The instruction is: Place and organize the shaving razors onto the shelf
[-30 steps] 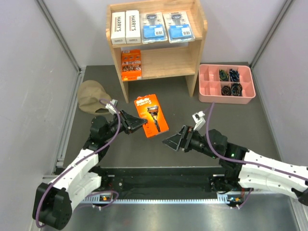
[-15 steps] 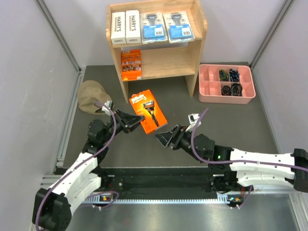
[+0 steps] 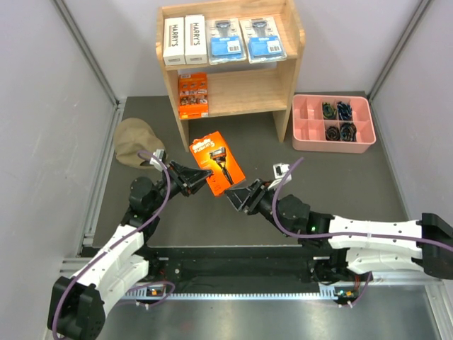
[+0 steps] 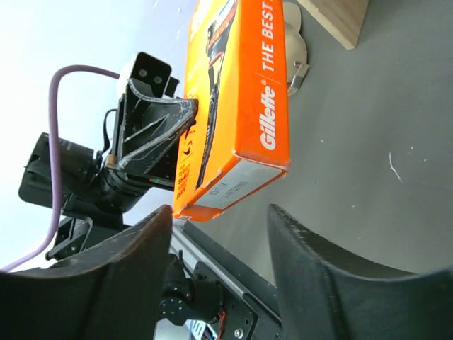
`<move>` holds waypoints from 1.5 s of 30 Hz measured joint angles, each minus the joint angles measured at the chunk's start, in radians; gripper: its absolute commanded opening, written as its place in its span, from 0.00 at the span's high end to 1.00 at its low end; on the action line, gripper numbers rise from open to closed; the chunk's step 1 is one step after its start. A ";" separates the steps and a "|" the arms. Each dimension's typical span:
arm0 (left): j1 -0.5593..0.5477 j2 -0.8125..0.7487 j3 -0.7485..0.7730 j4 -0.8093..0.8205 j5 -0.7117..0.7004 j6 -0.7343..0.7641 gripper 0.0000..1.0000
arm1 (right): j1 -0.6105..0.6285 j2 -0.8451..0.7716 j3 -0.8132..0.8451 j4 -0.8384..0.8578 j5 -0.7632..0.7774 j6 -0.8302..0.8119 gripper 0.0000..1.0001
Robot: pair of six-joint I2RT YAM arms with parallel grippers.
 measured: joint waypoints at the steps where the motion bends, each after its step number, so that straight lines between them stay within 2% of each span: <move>1: 0.000 0.000 -0.001 0.001 0.000 -0.001 1.00 | 0.000 0.008 0.003 0.000 0.000 0.000 0.50; 15: 0.003 -0.040 -0.031 0.022 -0.012 -0.027 1.00 | 0.000 0.060 0.039 0.038 0.005 0.001 0.66; 23: 0.007 -0.048 -0.046 0.022 -0.022 -0.045 1.00 | -0.005 0.075 0.039 0.050 0.006 0.036 0.61; 29: 0.002 -0.055 -0.055 0.021 -0.016 -0.048 1.00 | -0.023 0.094 0.039 0.071 -0.010 0.059 0.50; 36: -0.004 -0.062 -0.056 0.022 -0.003 -0.050 1.00 | -0.038 0.108 0.038 0.097 -0.023 0.096 0.75; 40: -0.004 -0.066 -0.056 0.036 -0.005 -0.053 1.00 | -0.043 0.108 0.038 0.120 -0.032 0.132 0.82; 42: -0.004 -0.068 -0.056 0.042 -0.007 -0.053 0.87 | -0.044 0.107 0.038 0.123 -0.035 0.136 0.85; 43: -0.004 -0.068 -0.056 0.042 -0.007 -0.053 0.76 | -0.044 0.107 0.038 0.123 -0.035 0.137 0.85; 44: -0.004 -0.068 -0.056 0.042 -0.007 -0.053 0.48 | -0.045 0.107 0.038 0.123 -0.035 0.140 0.86; 45: -0.004 -0.068 -0.056 0.042 -0.007 -0.053 0.43 | -0.046 0.107 0.038 0.122 -0.037 0.140 0.87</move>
